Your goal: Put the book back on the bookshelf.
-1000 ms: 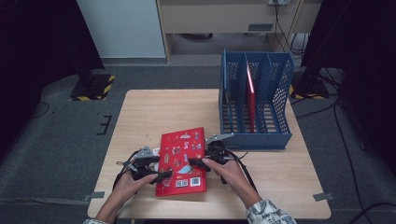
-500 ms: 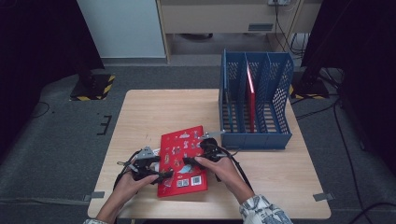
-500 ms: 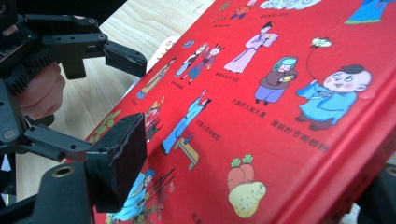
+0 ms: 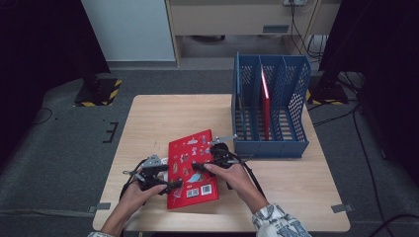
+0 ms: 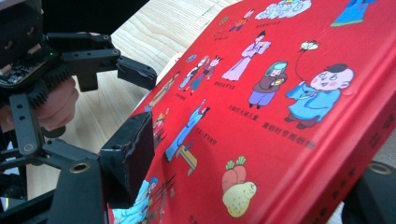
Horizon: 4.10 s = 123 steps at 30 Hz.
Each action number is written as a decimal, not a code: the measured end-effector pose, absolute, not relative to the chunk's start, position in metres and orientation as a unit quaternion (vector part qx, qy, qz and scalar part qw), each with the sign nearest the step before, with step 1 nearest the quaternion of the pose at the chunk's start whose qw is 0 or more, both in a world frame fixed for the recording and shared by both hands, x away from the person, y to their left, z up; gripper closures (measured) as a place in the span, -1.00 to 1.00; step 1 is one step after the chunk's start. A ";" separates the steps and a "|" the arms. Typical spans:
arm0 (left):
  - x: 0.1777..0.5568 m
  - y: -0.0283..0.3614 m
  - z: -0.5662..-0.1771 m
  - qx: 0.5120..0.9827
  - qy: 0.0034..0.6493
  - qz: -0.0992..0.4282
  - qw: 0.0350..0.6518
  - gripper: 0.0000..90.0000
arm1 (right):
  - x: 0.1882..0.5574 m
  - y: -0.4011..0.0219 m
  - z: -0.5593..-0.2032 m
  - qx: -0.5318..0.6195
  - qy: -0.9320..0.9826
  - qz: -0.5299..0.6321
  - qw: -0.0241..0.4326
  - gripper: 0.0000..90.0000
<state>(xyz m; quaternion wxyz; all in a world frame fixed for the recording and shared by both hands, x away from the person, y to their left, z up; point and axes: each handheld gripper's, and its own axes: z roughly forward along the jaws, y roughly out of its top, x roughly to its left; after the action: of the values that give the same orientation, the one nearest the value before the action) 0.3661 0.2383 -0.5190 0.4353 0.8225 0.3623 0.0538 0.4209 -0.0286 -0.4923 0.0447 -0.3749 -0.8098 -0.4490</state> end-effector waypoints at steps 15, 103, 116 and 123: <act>0.365 0.237 -0.517 0.826 0.352 0.060 0.436 -0.95 | 0.421 -0.026 -0.486 -0.384 -0.813 -0.437 0.041 -0.14; 0.367 0.248 -0.501 0.801 0.356 0.044 0.478 -0.81 | 0.413 -0.018 -0.451 -0.325 -0.809 -0.485 0.063 0.30; 0.365 0.253 -0.492 0.789 0.354 0.065 0.498 -0.68 | 0.409 -0.015 -0.440 -0.302 -0.810 -0.500 0.053 0.51; 0.362 0.257 -0.478 0.775 0.353 0.087 0.517 -0.61 | 0.404 -0.012 -0.428 -0.270 -0.816 -0.509 0.033 0.57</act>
<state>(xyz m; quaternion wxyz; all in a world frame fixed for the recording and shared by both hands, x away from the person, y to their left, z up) 0.3625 0.2566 -0.4782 0.5167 0.7753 0.3526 0.0874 0.4037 -0.0125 -0.4281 0.0328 -0.2699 -0.8164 -0.5095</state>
